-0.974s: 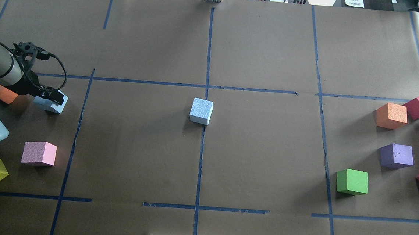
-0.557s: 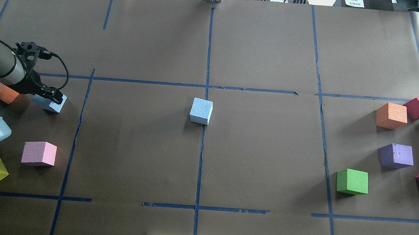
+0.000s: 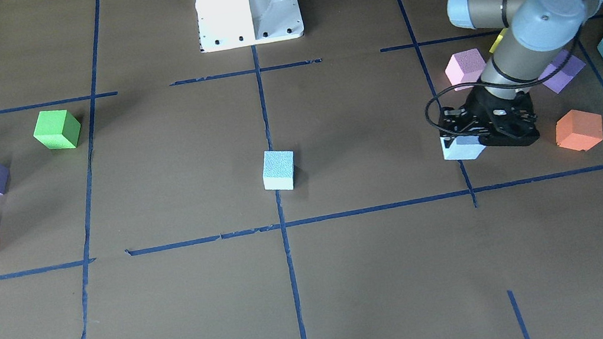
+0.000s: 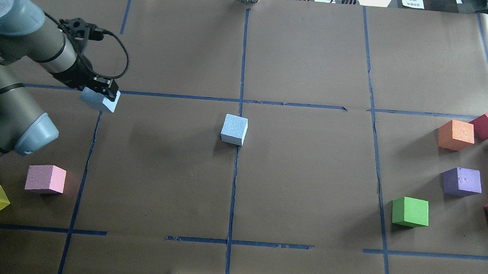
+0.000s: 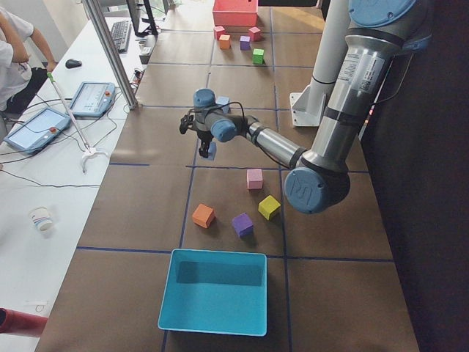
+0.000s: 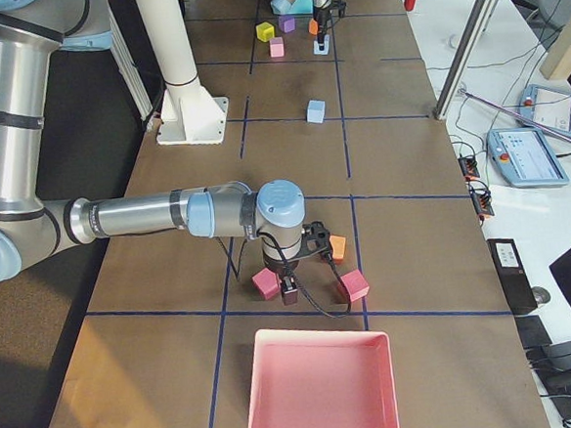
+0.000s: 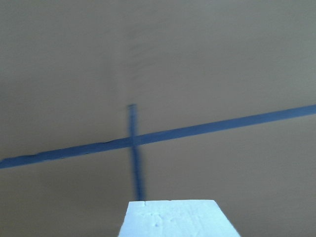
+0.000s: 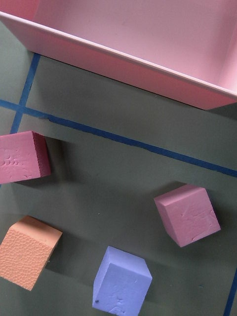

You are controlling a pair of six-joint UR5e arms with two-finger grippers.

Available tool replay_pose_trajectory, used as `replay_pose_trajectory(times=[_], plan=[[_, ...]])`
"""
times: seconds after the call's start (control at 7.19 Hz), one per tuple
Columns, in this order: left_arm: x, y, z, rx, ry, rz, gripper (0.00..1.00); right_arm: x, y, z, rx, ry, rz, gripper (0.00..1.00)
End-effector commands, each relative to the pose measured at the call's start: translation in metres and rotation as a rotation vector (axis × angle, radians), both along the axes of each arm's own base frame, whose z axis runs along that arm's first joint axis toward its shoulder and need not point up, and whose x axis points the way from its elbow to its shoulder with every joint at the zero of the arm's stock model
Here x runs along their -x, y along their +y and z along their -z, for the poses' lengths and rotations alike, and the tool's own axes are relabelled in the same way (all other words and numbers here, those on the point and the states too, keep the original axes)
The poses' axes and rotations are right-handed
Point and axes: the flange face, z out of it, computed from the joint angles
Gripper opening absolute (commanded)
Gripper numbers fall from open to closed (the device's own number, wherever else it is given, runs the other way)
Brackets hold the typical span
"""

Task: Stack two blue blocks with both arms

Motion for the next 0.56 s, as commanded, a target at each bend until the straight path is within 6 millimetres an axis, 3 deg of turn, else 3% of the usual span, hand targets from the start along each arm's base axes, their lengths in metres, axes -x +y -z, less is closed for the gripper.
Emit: replay_pose_trajectory(times=[0.0,0.14,0.28,0.42], plan=[[-0.104,0.023,0.15,-0.006,0.015,0.037,0.25,0.0,0.0,0.0,0.003,0.0,-0.003,1.0],[-0.154,0.028,0.195,0.007,0.02,0.05,0.25,0.0,0.0,-0.001,0.004,0.0,-0.003,1.0],[-0.198,0.026,0.226,0.002,-0.005,0.06,0.26,0.0,0.0,-0.001,0.006,0.0,-0.003,1.0],[-0.219,0.036,0.225,-0.028,-0.033,0.062,0.26,0.0,0.0,-0.002,0.008,0.0,-0.003,1.0]])
